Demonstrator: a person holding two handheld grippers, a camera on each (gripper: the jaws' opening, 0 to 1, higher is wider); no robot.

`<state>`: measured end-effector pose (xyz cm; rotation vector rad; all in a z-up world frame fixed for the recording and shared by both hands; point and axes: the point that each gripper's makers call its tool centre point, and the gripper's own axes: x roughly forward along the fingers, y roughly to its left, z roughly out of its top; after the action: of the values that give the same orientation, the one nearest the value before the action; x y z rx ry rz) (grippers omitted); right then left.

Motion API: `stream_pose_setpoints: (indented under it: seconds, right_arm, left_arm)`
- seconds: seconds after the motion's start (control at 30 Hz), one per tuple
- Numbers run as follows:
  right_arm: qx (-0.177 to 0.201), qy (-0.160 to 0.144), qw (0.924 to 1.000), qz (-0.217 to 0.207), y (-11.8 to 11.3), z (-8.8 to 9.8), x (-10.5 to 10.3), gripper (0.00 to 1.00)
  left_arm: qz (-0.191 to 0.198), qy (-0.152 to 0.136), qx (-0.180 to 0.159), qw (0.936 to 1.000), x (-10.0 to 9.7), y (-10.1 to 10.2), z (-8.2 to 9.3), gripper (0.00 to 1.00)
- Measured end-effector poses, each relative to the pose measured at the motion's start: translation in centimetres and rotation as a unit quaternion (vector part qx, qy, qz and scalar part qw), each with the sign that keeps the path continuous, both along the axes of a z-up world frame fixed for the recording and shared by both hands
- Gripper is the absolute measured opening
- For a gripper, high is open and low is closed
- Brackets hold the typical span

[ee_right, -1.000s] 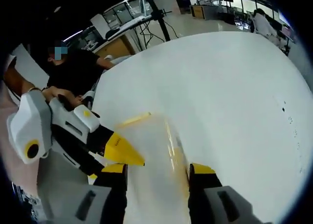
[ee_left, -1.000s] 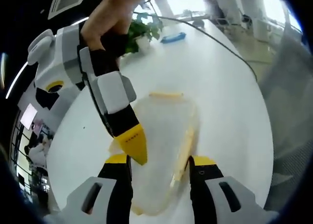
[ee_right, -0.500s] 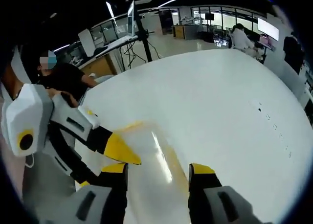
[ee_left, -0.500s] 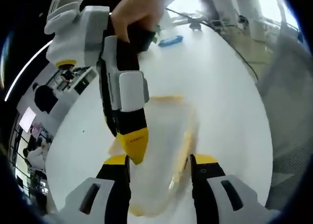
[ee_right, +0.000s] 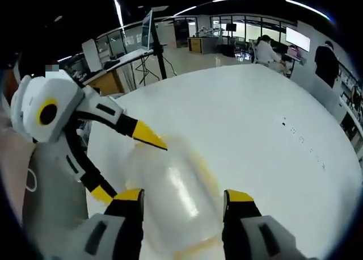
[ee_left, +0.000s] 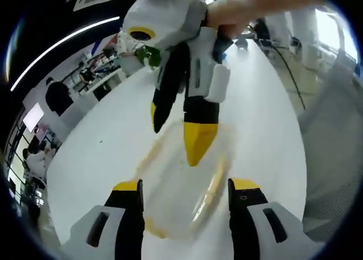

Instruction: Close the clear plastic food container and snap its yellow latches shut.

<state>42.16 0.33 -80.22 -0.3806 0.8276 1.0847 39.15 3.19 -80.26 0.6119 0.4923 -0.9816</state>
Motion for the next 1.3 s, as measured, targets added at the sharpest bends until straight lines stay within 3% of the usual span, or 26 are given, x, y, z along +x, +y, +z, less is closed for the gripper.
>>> stream_pose_setpoints:
  seconds: [0.2, 0.37, 0.6, 0.77, 1.1, 1.3]
  right_arm:
    - [0.006, -0.011, 0.9997, -0.022, -0.8, 0.4, -0.9, 0.59]
    - [0.007, -0.009, 0.9992, -0.038, -2.0, 0.2, -1.7, 0.60]
    - [-0.005, -0.015, 0.9983, -0.056, -3.2, -0.5, -2.7, 0.60]
    - [-0.006, -0.023, 0.9973, -0.069, -3.8, -0.3, -2.8, 0.60]
    - [-0.014, -0.026, 0.9954, -0.092, -4.7, -1.1, -2.9, 0.58]
    - [-0.014, -0.023, 0.9956, -0.090, -4.7, -1.4, -2.9, 0.57]
  left_arm:
    - [0.029, 0.009, -0.023, 0.9993, -0.2, 0.6, 0.4, 0.59]
    - [0.009, 0.003, -0.007, 0.9999, -0.8, 0.9, 0.3, 0.61]
    - [0.051, 0.020, -0.025, 0.9982, -0.1, 2.5, 0.2, 0.60]
    - [0.079, 0.036, -0.049, 0.9950, 0.5, 3.2, 0.4, 0.60]
    - [0.105, 0.058, -0.066, 0.9906, 1.1, 4.3, -0.1, 0.58]
    - [0.099, 0.069, -0.065, 0.9905, 1.0, 4.6, -0.7, 0.53]
